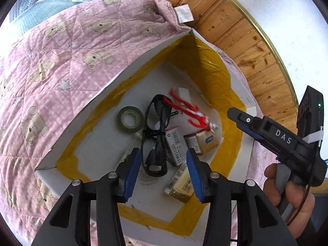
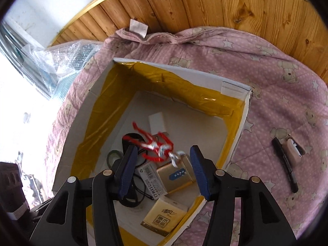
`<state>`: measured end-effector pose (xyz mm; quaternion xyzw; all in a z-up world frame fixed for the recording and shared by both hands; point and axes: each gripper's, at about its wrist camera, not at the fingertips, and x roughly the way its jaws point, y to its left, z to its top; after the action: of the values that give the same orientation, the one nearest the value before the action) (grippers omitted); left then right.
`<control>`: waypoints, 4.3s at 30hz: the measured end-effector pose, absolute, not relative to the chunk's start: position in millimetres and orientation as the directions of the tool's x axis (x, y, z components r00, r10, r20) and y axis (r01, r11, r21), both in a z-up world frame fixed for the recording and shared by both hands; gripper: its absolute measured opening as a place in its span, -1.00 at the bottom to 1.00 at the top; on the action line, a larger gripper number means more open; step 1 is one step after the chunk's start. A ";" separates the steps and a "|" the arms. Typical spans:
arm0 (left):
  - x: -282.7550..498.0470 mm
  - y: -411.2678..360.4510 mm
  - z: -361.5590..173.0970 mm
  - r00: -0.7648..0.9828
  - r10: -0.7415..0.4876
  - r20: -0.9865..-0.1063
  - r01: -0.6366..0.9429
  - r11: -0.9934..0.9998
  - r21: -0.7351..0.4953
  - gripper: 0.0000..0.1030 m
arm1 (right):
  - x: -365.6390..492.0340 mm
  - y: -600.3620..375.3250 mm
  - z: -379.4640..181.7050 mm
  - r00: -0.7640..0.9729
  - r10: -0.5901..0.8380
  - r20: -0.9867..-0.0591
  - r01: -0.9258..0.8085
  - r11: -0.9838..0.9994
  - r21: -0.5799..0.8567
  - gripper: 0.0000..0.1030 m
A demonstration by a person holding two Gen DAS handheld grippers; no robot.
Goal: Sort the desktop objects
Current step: 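Open both tools to drop the glass tube and red figure into the box, then move both open tools from the box toward the black marker and pink stapler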
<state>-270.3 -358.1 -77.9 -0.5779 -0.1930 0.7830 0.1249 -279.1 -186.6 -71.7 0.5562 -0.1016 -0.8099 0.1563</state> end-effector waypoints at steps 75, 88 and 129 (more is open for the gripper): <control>-147.8 -266.6 47.8 -0.341 0.522 -0.781 -0.295 -0.849 -0.439 -0.06 | -104.1 -98.1 14.5 -0.491 -0.384 -0.782 0.036 -0.906 0.422 0.10; -142.8 -211.3 40.9 -0.270 0.534 -0.801 -0.350 -0.829 -0.436 0.05 | -87.2 -35.2 -9.5 -0.489 -0.360 -0.795 -0.096 -0.883 0.459 0.10; -236.1 -69.9 -75.0 -0.045 0.491 -0.870 -0.319 -0.833 -0.453 0.05 | -184.5 72.9 -104.9 -0.384 -0.350 -0.854 -0.204 -0.870 0.448 -0.13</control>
<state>-236.1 -69.9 -75.0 -0.6310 -0.0683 0.7198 0.2812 -184.5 72.9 -104.9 0.5529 -0.2504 -0.7934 0.0459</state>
